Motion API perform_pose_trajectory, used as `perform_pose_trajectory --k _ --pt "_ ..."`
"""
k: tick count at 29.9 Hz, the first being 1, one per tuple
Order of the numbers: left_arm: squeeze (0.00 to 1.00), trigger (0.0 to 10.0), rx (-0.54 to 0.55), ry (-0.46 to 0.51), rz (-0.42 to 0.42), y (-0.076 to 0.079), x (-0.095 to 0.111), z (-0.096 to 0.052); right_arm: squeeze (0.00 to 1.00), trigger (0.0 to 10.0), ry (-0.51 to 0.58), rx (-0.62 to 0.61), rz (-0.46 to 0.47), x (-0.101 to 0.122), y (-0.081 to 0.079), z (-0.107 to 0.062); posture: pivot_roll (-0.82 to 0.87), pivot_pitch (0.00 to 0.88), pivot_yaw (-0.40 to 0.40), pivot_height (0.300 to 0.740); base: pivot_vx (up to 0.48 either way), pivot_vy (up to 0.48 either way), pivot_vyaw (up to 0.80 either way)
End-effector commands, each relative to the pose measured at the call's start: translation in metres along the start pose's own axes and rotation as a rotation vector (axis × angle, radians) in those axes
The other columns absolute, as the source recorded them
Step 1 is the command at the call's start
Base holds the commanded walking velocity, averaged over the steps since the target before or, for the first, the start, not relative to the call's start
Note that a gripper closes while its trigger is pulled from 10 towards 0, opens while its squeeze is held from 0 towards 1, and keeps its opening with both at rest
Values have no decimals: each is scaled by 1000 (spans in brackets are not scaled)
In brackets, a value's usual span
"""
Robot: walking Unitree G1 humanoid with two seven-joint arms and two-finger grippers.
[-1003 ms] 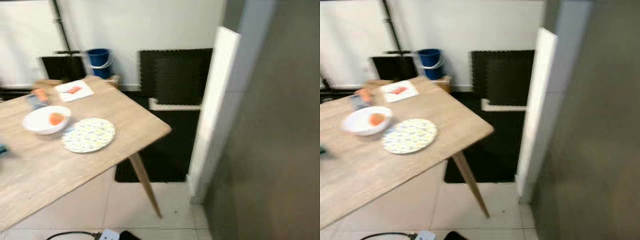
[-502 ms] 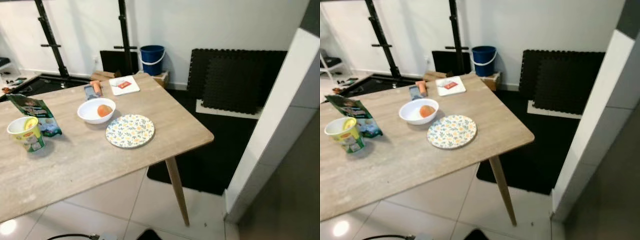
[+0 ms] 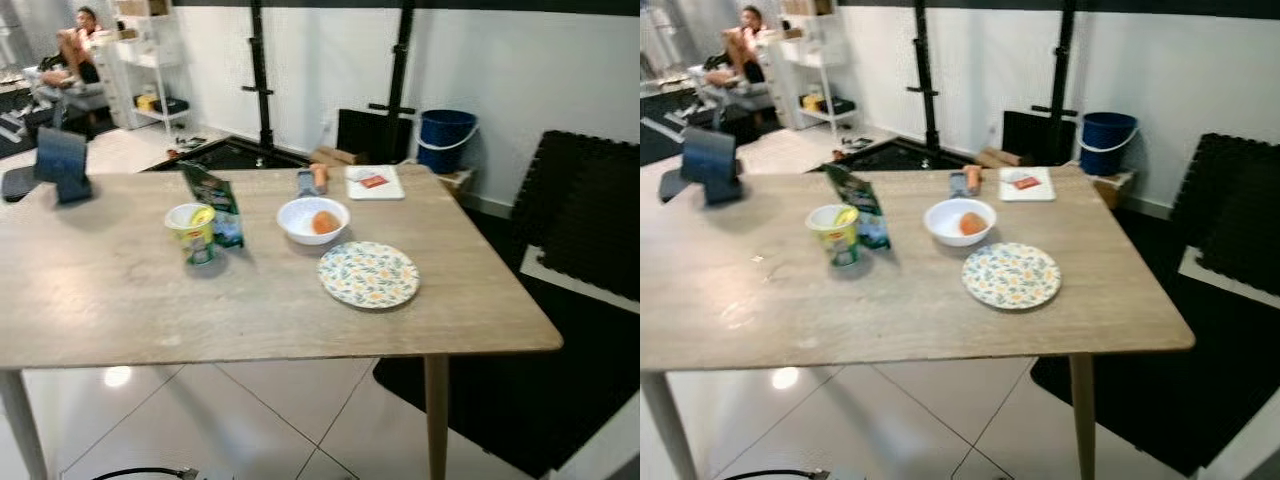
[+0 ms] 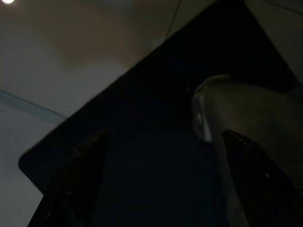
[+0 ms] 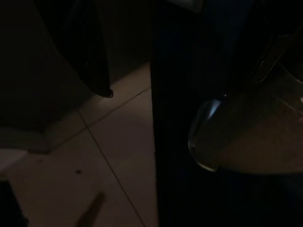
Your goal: Restocking fridge
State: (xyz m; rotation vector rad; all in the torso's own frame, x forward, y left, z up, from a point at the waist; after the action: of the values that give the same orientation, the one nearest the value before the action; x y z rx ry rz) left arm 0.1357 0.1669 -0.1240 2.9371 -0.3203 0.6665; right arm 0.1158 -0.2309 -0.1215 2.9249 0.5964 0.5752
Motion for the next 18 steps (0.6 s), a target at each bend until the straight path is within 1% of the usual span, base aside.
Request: perform_pose_trajectory --k 1,10,18 --pt "0 10000 -15 -72 -2 5 -18 -2 0 10000 -15 -12 0 -4 -1 0 -46 0 10 740 0 0 0" --pt "0 10000 -15 -74 2 5 -18 -2 0 10000 -23 -24 -16 -4 1 0 -46 0 10 740 0 0 0" --pt "0 10000 -33 -82 27 8 -19 -1 0 10000 -24 -22 -18 -5 -1 0 -46 0 10 740 0 0 0"
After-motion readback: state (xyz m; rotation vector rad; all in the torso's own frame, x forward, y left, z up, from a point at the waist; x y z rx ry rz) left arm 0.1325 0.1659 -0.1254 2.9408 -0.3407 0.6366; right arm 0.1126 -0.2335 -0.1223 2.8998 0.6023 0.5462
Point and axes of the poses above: a point about 5 cm out from each wrist's last joint towards the gripper, its own z axis pointing out of the wrist towards the gripper, its own x axis along the axis of the wrist's last joint, y = z × x, the point moved 2 cm from there along z, pointing out of the wrist towards the gripper, and after that the axes turned 5 degrees about -z, right-handed, at the moved point
